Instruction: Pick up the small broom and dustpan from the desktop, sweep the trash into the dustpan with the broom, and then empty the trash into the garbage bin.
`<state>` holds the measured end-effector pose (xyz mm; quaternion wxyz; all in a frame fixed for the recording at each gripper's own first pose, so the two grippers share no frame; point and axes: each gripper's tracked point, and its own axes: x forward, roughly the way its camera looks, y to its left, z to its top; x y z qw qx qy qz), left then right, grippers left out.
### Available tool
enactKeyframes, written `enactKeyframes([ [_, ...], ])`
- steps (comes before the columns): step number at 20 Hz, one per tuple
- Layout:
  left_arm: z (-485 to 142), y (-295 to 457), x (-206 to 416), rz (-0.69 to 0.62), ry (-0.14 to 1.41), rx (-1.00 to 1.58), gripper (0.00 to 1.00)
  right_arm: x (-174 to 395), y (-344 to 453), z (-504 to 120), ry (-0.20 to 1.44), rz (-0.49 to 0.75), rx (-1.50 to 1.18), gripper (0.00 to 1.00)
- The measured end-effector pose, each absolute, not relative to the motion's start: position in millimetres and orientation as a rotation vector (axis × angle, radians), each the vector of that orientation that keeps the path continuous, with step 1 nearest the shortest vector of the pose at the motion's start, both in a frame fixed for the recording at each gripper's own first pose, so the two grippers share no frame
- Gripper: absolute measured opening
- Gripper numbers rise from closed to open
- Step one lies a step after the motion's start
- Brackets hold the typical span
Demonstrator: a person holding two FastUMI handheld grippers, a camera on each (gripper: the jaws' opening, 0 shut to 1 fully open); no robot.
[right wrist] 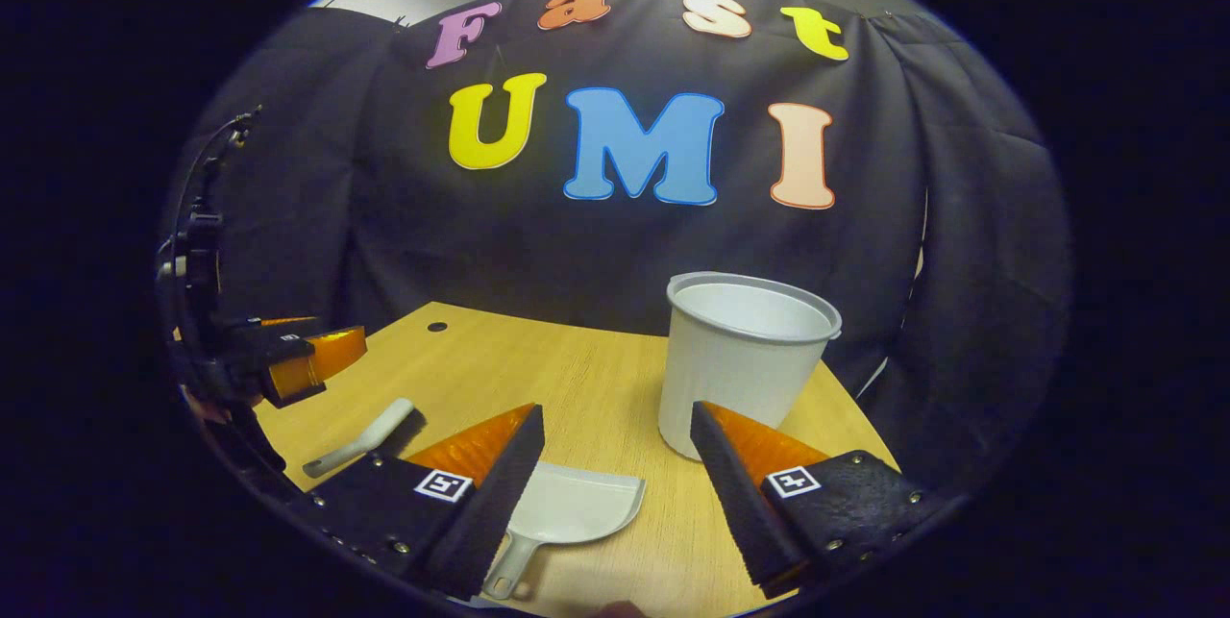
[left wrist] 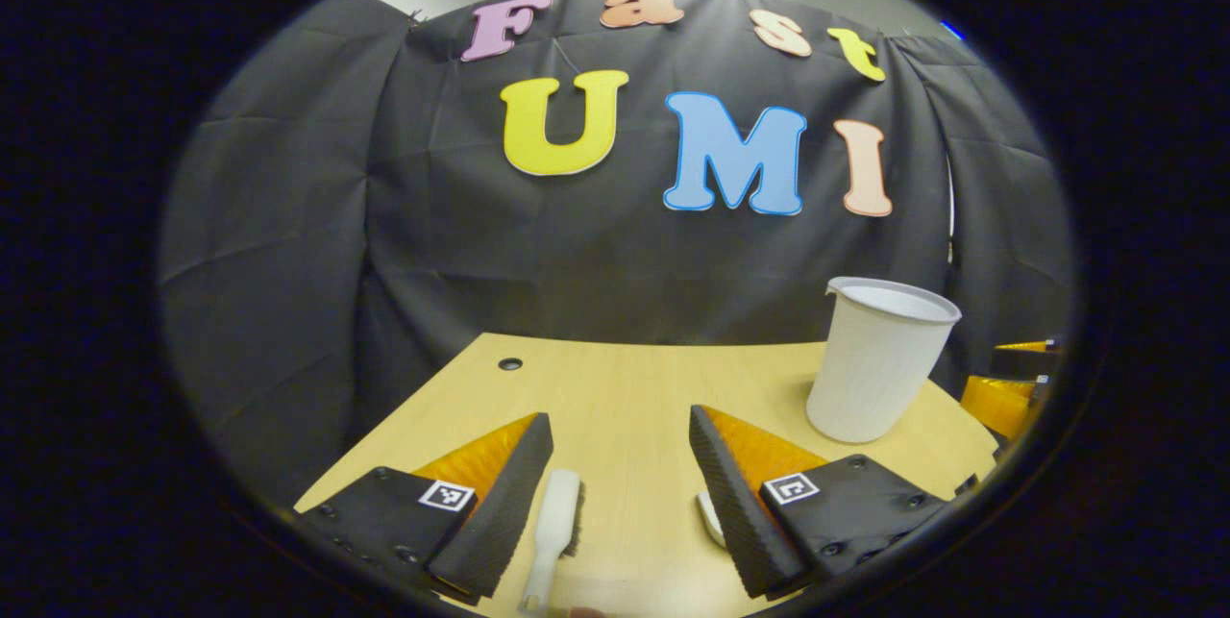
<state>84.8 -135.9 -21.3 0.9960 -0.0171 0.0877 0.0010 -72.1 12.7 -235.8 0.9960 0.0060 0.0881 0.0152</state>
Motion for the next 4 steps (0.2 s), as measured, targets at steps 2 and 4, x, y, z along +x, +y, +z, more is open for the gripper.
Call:
enactKeyframes([
  [2, -11, -135, 84, 0.008, 0.13, -0.037, 0.96, -72, 9, -228, 0.134, 0.005, 0.001, 0.95],
  [4, -3, -136, 82, 0.004, 0.093, -0.045, 0.96, -75, 3, -218, 0.099, -0.022, -0.008, 0.95],
])
